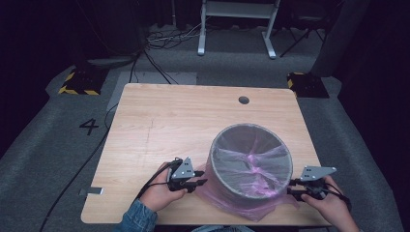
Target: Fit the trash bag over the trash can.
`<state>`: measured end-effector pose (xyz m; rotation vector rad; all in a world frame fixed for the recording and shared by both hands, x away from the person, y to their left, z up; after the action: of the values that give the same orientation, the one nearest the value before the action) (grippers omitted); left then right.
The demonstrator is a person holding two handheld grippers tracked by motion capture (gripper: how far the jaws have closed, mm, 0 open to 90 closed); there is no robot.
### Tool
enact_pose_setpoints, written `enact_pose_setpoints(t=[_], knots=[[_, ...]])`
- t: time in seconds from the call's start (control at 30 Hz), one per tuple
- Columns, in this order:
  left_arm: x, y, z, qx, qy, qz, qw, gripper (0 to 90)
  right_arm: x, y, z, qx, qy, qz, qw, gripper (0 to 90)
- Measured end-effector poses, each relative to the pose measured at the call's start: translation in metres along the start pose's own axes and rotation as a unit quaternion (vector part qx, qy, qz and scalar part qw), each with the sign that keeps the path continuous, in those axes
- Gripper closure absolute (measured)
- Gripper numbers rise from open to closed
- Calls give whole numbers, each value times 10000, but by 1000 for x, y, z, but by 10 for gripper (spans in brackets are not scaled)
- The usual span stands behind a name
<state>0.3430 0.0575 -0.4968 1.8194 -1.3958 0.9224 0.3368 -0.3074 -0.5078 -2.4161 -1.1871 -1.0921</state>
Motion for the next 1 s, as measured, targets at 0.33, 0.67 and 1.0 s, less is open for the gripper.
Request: enact_pose_setpoints(t=[0.33, 0.67, 1.0], knots=[[23, 0, 4, -28, 348, 168, 9992, 878, 36, -18, -13, 612, 677, -289, 9954, 889], [17, -9, 5, 511, 417, 141, 9977, 626, 29, -1, 2, 198, 520, 216, 9982, 573], [-10, -17, -38, 1362, 504, -423, 9885, 361, 45, 13, -57, -70, 878, 341, 9955, 312]])
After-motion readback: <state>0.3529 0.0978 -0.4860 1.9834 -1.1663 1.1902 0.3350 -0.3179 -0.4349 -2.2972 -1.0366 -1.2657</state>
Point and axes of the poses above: each handheld gripper's, and its own axes: z roughly forward along the jaws, x roughly out of its top, y roughly to its right, the point moved 6 cm from there along z, roughly forward along the jaws, and after that the axes turned 11 degrees about -x, right-handed, at the moved point
